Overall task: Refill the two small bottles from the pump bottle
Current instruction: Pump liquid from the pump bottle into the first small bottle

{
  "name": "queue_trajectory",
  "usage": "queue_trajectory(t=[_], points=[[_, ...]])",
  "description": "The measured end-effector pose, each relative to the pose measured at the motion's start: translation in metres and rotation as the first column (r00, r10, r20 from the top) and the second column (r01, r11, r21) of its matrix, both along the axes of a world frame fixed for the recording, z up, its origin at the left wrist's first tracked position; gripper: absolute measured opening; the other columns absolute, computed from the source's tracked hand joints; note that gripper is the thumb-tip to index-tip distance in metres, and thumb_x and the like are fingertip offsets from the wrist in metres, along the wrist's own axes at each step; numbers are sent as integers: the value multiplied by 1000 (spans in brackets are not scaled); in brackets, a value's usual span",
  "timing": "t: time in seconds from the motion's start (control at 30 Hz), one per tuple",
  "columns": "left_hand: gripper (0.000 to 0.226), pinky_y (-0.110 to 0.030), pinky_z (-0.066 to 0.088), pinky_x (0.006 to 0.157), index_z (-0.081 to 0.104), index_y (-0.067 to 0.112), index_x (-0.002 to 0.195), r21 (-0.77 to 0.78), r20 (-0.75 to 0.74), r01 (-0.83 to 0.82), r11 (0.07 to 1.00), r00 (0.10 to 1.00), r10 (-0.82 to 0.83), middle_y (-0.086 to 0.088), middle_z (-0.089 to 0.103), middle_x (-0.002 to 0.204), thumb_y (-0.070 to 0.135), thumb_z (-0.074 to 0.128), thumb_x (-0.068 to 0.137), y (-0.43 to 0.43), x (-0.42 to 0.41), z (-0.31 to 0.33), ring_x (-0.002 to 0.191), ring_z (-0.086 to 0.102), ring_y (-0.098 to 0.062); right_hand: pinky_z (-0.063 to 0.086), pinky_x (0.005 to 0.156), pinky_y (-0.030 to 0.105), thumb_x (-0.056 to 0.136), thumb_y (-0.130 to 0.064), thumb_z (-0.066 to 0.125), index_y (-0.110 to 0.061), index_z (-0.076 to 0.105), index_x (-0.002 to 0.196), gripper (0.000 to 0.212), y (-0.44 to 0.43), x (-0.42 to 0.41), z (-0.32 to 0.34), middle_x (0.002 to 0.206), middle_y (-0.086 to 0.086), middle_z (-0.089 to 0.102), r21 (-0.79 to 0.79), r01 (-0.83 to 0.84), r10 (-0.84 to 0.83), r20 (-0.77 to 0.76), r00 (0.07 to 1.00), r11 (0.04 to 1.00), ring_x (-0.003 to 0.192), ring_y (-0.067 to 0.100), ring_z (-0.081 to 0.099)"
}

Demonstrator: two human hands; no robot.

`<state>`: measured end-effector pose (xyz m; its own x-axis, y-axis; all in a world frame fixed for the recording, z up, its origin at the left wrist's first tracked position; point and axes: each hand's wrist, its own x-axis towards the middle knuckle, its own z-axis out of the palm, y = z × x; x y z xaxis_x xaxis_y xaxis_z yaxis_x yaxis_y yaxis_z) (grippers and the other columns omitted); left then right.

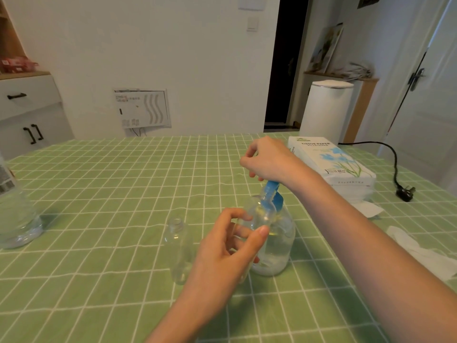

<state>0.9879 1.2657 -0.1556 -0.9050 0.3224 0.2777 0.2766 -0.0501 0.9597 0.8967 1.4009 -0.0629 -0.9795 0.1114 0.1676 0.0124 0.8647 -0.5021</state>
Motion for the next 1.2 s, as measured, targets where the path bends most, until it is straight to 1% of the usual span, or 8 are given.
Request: queue_trajectory(t=[0.07, 0.2, 0.4, 0.6, 0.77, 0.9, 1.03, 1.2], points=[[31, -48, 54, 67, 58, 38, 88, 0, -3, 0, 1000, 1000, 0, 8, 63, 68, 58, 64, 65, -1, 0, 0, 67, 65, -12, 42, 51, 24, 87, -17, 51, 3, 66, 108, 33, 1, 1, -2, 89, 14, 74, -25, -17, 18, 72, 997, 1000, 65, 18, 55], [30, -47, 54, 68, 58, 38, 88, 8, -6, 7, 1000, 1000, -7, 8, 62, 66, 56, 65, 66, -1, -1, -1, 73, 66, -21, 44, 53, 21, 87, -20, 52, -1, 69, 105, 31, 2, 1, -4, 81, 6, 74, -44, -18, 23, 116, 993, 999, 66, 16, 59], [30, -21, 51, 60, 58, 34, 87, 19, 20, 11, 1000, 1000, -12, 6, 62, 67, 54, 65, 66, -2, 0, -7, 61, 61, -10, 46, 57, 25, 88, -22, 54, -2, 69, 105, 30, 1, 1, -14, 80, 4, 72, -52, -14, 22, 159, 987, 999, 68, 17, 59], [32, -42, 56, 68, 58, 36, 88, 17, -2, 3, 1000, 1000, -3, 7, 65, 71, 56, 65, 65, -1, -2, -3, 74, 69, -20, 53, 61, 32, 89, -28, 52, -5, 68, 103, 31, 1, 3, -2, 75, 5, 73, -32, -47, 47, 7, 999, 998, 61, 17, 58], [30, -37, 56, 66, 59, 36, 87, 14, -8, 1, 1000, 1000, -1, 6, 63, 68, 55, 68, 65, -1, -2, -1, 68, 66, -15, 42, 49, 21, 90, -32, 51, -6, 68, 100, 32, -1, 3, -2, 64, -2, 67, -30, -65, 67, 65, 996, 997, 56, 15, 56], [27, -32, 55, 62, 59, 36, 87, 2, 14, 6, 1000, 1000, -6, -5, 67, 79, 52, 68, 67, 0, 0, 1, 59, 61, -8, 41, 51, 22, 89, -31, 53, -1, 68, 104, 37, 0, 4, -3, 67, 0, 68, -37, -51, 54, 93, 994, 998, 61, 16, 56], [30, -40, 55, 65, 59, 34, 88, -6, 15, 7, 1000, 1000, -6, -2, 67, 73, 53, 67, 67, -2, 0, -3, 68, 66, -17, 46, 61, 27, 89, -30, 55, -2, 68, 104, 34, 0, 5, -10, 80, 6, 74, -58, -55, 63, 132, 989, 997, 65, 17, 56], [30, -47, 53, 66, 58, 35, 86, 7, 31, 1, 1000, 1000, -1, 1, 64, 70, 53, 66, 64, -2, 0, -3, 68, 66, -14, 43, 53, 25, 89, -32, 56, -13, 66, 98, 23, 1, 4, -13, 68, -1, 69, -64, -61, 67, 93, 993, 996, 55, 11, 55]])
